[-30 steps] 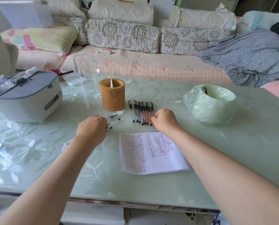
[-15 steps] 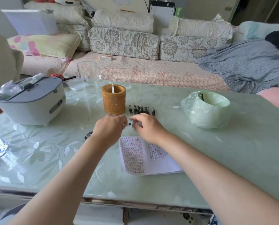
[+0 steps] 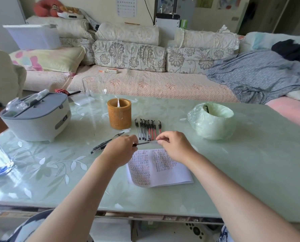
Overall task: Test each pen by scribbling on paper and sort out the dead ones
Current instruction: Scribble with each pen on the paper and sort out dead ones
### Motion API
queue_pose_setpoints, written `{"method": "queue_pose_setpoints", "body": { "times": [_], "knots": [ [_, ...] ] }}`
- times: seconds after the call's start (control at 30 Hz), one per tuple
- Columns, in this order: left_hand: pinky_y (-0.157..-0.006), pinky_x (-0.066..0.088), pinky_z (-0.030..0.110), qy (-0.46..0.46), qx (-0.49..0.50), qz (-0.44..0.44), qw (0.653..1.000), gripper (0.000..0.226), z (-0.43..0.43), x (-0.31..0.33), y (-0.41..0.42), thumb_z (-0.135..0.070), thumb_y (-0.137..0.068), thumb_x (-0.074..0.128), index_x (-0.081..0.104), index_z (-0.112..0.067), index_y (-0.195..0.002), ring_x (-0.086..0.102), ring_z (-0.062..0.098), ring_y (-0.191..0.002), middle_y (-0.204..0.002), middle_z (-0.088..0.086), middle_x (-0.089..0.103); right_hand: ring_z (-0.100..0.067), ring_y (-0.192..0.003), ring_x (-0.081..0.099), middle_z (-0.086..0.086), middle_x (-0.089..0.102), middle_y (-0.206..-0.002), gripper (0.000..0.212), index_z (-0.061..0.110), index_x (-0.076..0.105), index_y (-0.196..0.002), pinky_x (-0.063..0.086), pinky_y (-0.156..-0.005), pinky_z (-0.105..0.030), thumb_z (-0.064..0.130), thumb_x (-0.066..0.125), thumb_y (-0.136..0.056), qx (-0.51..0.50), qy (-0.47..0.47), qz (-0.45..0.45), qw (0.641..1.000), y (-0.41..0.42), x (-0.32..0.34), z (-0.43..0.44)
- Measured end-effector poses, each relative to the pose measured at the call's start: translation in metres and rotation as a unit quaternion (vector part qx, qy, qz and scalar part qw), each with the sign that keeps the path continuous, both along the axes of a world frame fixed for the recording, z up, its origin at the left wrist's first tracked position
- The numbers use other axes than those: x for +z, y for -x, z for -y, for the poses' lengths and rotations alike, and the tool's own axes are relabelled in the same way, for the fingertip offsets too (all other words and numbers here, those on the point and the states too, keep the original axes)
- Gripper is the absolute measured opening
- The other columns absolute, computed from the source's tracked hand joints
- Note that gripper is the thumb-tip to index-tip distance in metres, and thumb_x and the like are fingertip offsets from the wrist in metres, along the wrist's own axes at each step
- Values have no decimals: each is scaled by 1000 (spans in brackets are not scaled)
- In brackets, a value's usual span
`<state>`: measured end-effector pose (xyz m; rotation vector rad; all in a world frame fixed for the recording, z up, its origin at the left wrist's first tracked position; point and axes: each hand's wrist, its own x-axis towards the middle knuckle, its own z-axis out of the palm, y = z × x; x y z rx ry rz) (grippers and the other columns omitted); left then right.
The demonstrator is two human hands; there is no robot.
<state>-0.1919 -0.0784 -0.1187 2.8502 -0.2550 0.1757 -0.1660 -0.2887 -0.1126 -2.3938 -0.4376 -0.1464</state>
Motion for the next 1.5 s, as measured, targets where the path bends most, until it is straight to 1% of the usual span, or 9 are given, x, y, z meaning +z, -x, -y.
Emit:
{"method": "queue_pose_setpoints", "body": {
  "times": [0.07, 0.2, 0.37, 0.6, 0.8, 1.0, 1.2, 1.33, 1.5],
  "knots": [
    [-70, 52, 32, 4, 2, -18, 1000, 19, -2, 0, 3, -26, -97, 54, 63, -19, -112, 60, 18, -82, -98, 1, 66, -6, -84, 57, 4, 67, -96, 14, 15, 72, -102, 39, -69, -4, 16, 62, -93, -9, 18, 3, 1000, 4, 1, 9],
    [-73, 54, 35, 21, -17, -29, 999, 17, 8, 4, 11, -27, -94, 60, 68, -21, -108, 62, 18, -81, -93, -1, 69, -13, -93, 56, 4, 61, -103, 15, 19, 66, -105, 48, -89, -31, 20, 57, -95, -4, 107, 24, 994, 16, -5, 21],
    [-74, 54, 36, 63, -72, -24, 995, 13, 34, 4, 18, -31, -89, 67, 69, -27, -101, 62, 16, -81, -90, -6, 69, -19, -111, 50, 3, 61, -116, 28, 23, 62, -122, 41, -92, -30, 26, 56, -95, 30, 165, 91, 982, 38, -13, 19],
    [-68, 49, 26, 104, -95, -9, 990, 13, 55, 5, 19, -33, -86, 69, 67, -29, -99, 57, 9, -77, -85, -15, 62, -26, -99, 59, -2, 66, -103, 21, 25, 64, -112, 40, -72, -34, 27, 50, -97, 20, 162, 47, 985, 46, -12, 35],
    [-77, 51, 29, 127, -94, -23, 987, 14, 57, 6, 12, -26, -95, 59, 72, -24, -100, 59, 9, -82, -94, -10, 67, -19, -94, 60, 8, 68, -100, 24, 33, 65, -109, 45, -74, -32, 43, 49, -93, -5, 155, 35, 987, 42, -14, 50],
    [-62, 42, 10, 165, -110, -20, 980, 8, 77, 4, 9, -26, -88, 68, 70, -24, -96, 57, 2, -72, -77, -17, 63, -15, -81, 56, 5, 61, -87, 27, 18, 66, -99, 37, -66, -25, 40, 51, -98, 50, 73, -6, 996, 36, -22, 49],
    [-67, 50, 21, 198, -100, -27, 975, 3, 81, 1, 2, -23, -87, 71, 70, -26, -87, 60, 0, -73, -75, -17, 66, -17, -80, 54, 4, 57, -86, 26, 16, 64, -95, 40, -69, -29, 37, 49, -99, 41, 67, -17, 997, 28, -23, 51],
    [-62, 45, 11, 224, -96, -24, 970, 3, 81, -2, -4, -19, -85, 73, 71, -21, -84, 61, -3, -70, -73, -16, 67, -25, -85, 58, -5, 64, -91, 33, 15, 62, -94, 45, -74, -37, 40, 42, -101, 45, 103, -17, 993, 25, -24, 50],
    [-59, 44, 11, 273, -91, -37, 957, 11, 79, -6, -4, -12, -84, 72, 69, -21, -79, 58, 0, -60, -66, -8, 66, -32, -85, 59, -6, 67, -88, 28, 24, 56, -97, 34, -65, -35, 45, 38, -100, 31, 209, 92, 973, 22, -23, 53]
  ]
}}
